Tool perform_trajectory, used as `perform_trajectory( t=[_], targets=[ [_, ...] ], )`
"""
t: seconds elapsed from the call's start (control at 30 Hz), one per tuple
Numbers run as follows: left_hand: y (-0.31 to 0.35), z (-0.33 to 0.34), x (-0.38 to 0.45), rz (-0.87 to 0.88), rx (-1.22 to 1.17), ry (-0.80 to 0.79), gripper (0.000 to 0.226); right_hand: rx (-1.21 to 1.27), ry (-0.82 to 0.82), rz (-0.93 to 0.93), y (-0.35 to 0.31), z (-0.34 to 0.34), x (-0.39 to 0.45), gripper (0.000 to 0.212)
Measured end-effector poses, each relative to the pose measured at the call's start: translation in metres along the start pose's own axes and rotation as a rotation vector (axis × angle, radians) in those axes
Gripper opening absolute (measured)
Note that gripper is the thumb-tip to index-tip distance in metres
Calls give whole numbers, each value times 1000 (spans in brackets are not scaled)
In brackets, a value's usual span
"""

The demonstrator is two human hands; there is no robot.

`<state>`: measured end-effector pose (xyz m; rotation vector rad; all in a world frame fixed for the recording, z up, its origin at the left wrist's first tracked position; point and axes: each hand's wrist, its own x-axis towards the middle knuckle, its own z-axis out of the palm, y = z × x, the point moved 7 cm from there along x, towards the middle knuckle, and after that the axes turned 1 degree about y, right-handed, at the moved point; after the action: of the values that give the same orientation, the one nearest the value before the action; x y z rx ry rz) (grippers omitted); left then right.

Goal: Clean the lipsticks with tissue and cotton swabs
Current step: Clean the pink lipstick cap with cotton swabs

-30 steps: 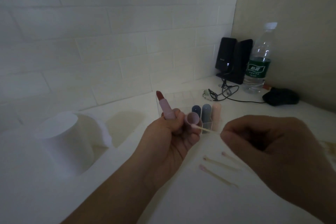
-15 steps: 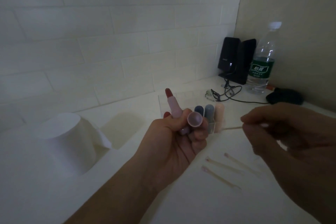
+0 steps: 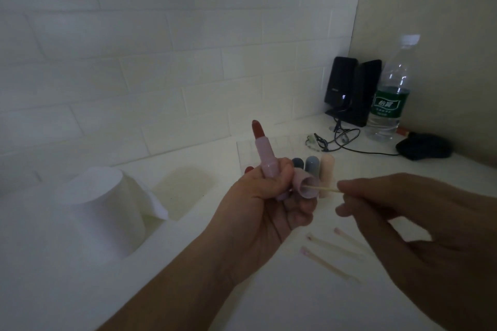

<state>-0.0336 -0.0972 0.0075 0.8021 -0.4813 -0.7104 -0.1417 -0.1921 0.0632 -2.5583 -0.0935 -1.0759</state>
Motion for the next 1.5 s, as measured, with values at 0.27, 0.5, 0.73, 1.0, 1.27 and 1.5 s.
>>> perform_trajectory(
  t=[0.27, 0.5, 0.73, 1.0, 1.27, 1.5],
  targets=[
    [9, -12, 1, 188, 179, 140, 16, -195, 119, -125, -5, 7, -4, 29],
    [10, -5, -1, 257, 394, 92, 16, -177, 180, -121, -7, 10, -5, 24],
    [12, -8, 0, 296, 444, 83, 10, -33, 71, -123, -3, 15, -3, 22],
    [14, -8, 0, 336, 468, 72, 11, 50, 8, -43, 1, 15, 0, 11],
    [27, -14, -1, 361, 423, 122, 9, 253, 23, 134, 14, 10, 2, 18],
    [27, -12, -2, 349, 399, 121, 11, 156, 49, 163, 19, 6, 4, 16]
  ],
)
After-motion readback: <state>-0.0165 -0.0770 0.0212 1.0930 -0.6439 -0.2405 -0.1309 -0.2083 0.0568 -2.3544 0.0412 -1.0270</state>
